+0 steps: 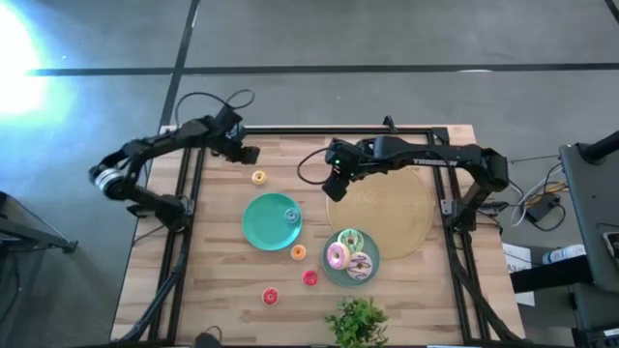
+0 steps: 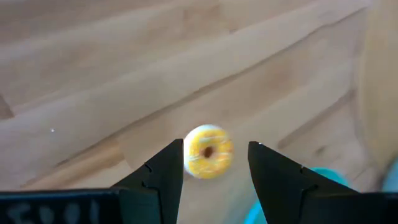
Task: Pick & Place donuts
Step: Put the small yellow donut on the green plate
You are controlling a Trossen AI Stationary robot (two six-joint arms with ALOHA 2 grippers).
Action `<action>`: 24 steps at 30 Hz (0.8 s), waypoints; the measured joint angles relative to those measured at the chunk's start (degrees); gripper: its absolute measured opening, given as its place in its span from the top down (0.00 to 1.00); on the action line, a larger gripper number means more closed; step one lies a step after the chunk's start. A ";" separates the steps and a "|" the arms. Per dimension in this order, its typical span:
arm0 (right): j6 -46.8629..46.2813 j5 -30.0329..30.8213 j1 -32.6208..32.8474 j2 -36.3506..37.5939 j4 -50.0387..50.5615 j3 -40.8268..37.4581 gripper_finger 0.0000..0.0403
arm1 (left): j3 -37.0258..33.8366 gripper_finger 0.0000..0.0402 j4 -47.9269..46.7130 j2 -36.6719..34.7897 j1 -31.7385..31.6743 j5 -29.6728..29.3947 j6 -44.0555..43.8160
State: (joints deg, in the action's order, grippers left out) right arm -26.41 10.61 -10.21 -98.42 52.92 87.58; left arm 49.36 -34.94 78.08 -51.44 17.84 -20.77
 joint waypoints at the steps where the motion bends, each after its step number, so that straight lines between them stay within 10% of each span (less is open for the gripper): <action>1: -0.30 0.06 0.08 0.65 -0.74 -0.87 0.62 | 0.00 0.62 0.01 1.46 0.00 0.10 0.47; 24: -6.64 -0.01 0.21 7.23 -7.55 -12.78 0.62 | 0.00 0.62 2.58 12.02 0.93 3.03 4.73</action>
State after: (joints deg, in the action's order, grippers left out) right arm -33.06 10.60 -10.00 -91.20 45.37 74.81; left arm 49.36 -32.36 90.11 -50.51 20.86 -16.04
